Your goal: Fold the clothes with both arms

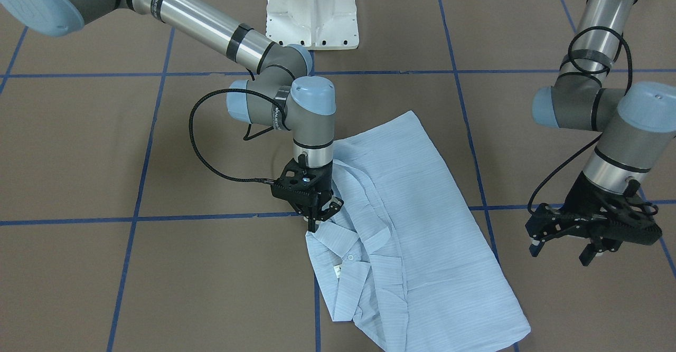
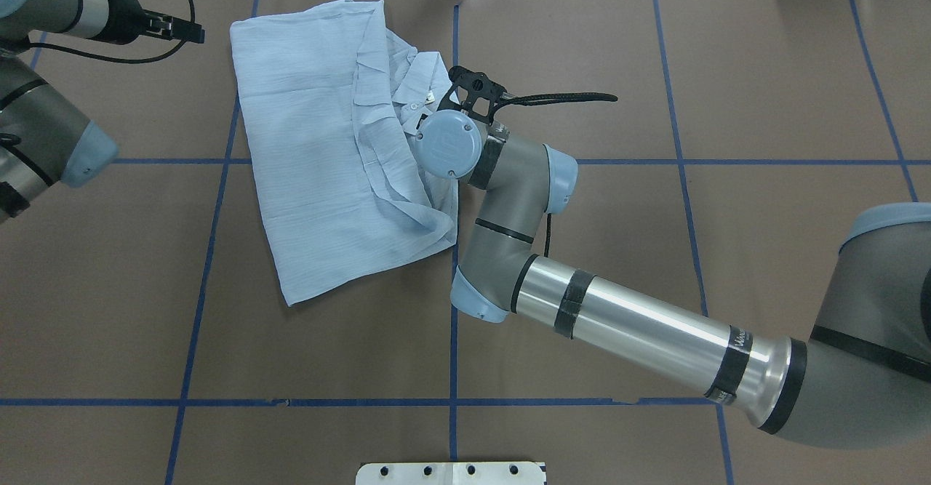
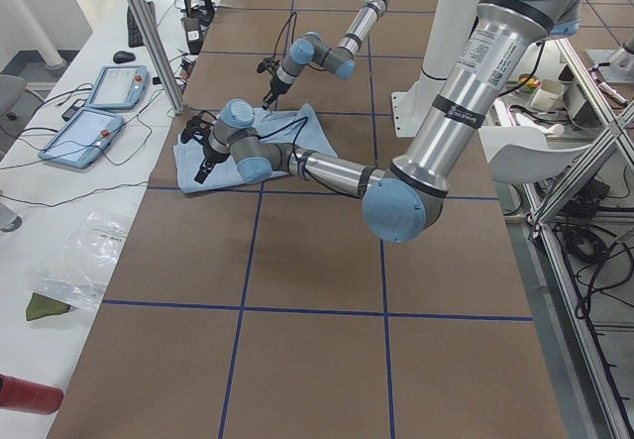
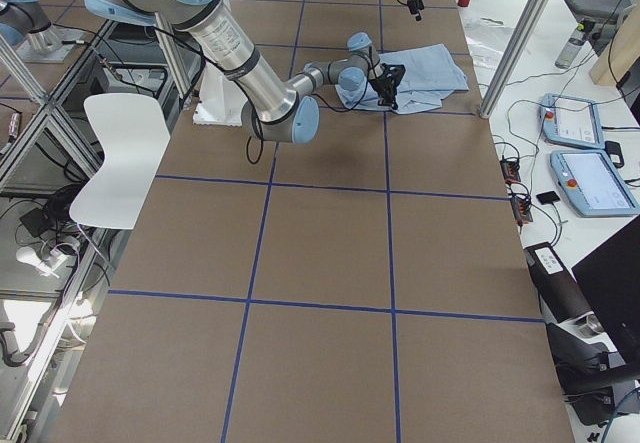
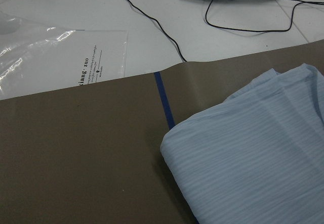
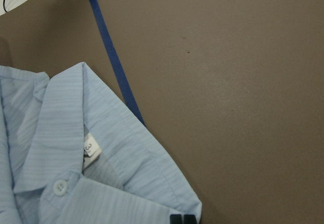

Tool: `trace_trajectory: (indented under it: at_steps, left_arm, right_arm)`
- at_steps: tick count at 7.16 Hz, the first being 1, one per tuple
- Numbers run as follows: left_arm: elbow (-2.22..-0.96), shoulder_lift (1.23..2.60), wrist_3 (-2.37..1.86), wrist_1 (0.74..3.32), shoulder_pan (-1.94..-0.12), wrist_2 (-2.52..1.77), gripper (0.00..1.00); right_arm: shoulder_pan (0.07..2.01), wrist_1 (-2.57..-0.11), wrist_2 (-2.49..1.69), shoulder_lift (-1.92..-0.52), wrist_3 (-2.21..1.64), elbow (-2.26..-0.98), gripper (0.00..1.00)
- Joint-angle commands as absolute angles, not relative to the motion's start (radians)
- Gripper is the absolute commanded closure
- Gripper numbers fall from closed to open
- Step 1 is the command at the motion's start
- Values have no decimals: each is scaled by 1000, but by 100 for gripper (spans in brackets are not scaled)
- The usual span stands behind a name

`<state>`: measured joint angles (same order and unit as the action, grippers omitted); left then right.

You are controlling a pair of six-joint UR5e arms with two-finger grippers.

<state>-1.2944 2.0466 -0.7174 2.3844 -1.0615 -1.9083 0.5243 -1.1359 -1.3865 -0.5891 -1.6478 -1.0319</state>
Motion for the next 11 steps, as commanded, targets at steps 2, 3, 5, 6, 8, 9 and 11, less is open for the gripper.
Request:
trace_trajectory:
  at_steps: [2, 3, 5, 6, 8, 9, 11]
  left_arm:
    - [-1293, 2048, -718, 2385, -1060, -1908, 0]
    - [-1295, 2048, -718, 2385, -1060, -1908, 0]
    - [-1295, 2048, -718, 2385, -1060, -1910, 0]
    - [-1296, 2048, -718, 2385, -1058, -1908, 0]
    - [-1302, 2048, -718, 2384, -1057, -1910, 0]
    - [-1302, 2048, -718, 2384, -1057, -1910, 0]
    - [-1301, 2048, -716, 2384, -1057, -1911, 0]
  right_arm:
    - [526, -1163, -1402, -763, -1638, -1264, 100]
    - [523, -1184, -1402, -847, -1637, -1376, 100]
    - [500, -1207, -1404, -1041, -1637, -1613, 100]
    - [488, -1206, -1404, -1128, -1635, -1700, 100]
    - [489, -1203, -1407, -1184, -1620, -1726, 100]
    - [488, -1200, -1410, -1181, -1599, -1724, 100]
    - [489, -1266, -1442, -1110, -1476, -1721, 0]
